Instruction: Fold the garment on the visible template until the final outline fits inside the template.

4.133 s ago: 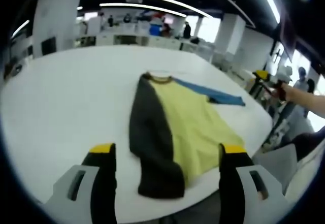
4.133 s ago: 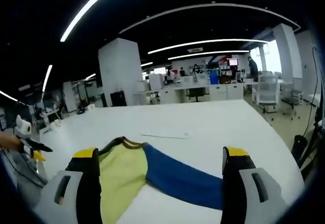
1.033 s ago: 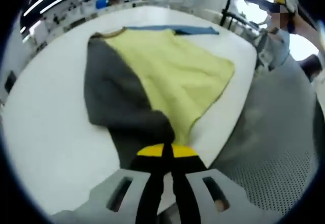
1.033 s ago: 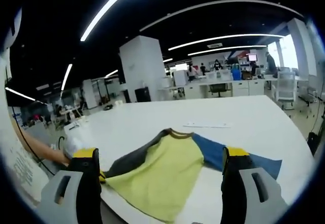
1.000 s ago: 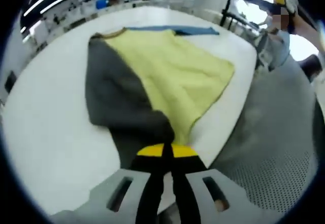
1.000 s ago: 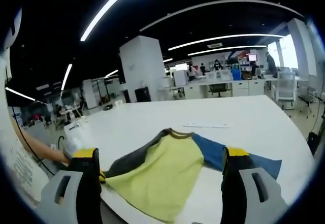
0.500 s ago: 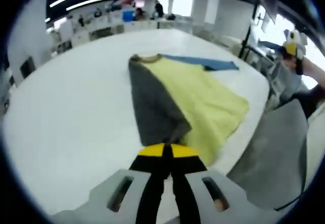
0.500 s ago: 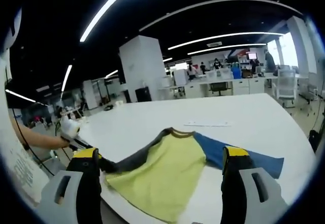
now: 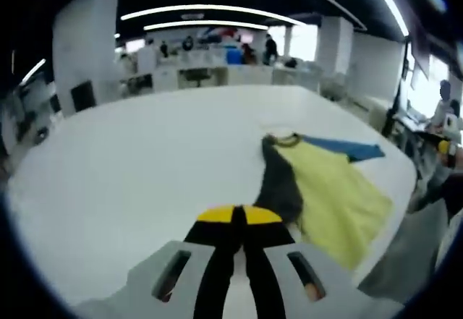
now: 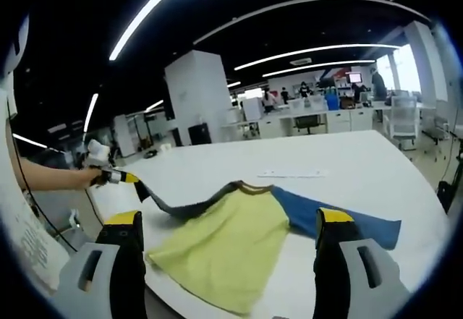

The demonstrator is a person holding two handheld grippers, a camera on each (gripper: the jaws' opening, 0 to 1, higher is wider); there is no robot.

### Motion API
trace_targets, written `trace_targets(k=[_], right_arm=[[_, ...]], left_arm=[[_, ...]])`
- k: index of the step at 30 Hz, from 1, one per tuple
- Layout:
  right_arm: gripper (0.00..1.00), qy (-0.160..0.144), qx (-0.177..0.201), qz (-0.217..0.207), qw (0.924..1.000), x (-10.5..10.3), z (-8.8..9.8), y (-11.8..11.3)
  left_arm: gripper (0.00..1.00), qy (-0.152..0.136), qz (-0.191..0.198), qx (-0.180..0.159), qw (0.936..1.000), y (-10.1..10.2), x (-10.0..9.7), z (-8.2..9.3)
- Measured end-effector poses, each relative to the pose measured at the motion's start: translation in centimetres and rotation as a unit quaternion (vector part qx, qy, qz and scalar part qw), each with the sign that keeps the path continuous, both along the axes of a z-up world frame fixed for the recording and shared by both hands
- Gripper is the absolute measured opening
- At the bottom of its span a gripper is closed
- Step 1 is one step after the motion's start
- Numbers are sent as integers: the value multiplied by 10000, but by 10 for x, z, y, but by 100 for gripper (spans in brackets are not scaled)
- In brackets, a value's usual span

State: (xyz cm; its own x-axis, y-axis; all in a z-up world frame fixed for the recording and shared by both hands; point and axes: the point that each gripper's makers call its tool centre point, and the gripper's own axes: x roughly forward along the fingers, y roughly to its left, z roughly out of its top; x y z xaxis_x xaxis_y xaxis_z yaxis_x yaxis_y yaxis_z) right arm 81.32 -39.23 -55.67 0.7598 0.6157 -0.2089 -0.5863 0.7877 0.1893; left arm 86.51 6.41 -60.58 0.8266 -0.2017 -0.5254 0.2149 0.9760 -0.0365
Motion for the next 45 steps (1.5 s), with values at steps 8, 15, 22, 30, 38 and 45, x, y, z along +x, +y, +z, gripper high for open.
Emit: trace_targets(k=[8, 15, 22, 30, 38, 45], right_arm=[[98, 28, 18, 0, 10000, 3, 1, 3], [99, 57, 2, 53, 10000, 7, -1, 11], [99, 125, -44, 108, 9999, 7, -5, 17], [99, 211, -58, 31, 9998, 10, -10, 14], [99, 281, -77, 157, 9995, 9, -15, 27], [98, 336, -156, 231, 9990, 12, -17, 30]], left_arm=[[0, -134, 352, 327, 9988, 45, 24, 12], [0, -222, 460, 504, 9974, 75, 46, 21], [0, -272, 219, 807, 9961, 82, 63, 33], [0, -93, -310, 1257, 9915, 103, 61, 19], [0, 355, -479, 1471, 9873, 106, 37, -21], [0, 732, -512, 1479, 9850, 109, 16, -55]])
